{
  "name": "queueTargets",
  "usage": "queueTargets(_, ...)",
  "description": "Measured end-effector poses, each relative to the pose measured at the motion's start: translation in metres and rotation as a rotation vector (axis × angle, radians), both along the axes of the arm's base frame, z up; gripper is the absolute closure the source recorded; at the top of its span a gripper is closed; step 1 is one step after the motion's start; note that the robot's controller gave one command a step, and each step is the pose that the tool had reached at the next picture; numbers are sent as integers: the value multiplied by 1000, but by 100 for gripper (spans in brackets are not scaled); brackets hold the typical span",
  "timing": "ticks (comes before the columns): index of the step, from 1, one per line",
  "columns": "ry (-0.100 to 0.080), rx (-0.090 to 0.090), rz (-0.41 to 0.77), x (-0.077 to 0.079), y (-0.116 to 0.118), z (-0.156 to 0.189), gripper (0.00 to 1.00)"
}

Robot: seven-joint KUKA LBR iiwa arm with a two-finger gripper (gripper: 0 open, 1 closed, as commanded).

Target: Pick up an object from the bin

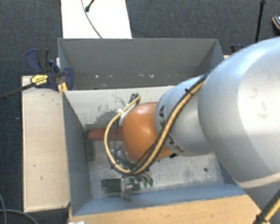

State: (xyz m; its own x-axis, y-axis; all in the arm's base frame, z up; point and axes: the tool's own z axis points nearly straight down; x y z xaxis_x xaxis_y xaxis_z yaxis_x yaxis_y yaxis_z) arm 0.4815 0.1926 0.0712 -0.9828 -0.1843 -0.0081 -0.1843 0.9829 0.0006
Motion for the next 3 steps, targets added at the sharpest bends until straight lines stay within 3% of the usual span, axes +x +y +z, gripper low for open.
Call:
queueTargets(1,3,1,-137,-2,-40,1,0)
queueTargets(2,8,0,-139,-4,-40,-1,100)
queueTargets(3,4,1,-141,-3,-40,23,100)
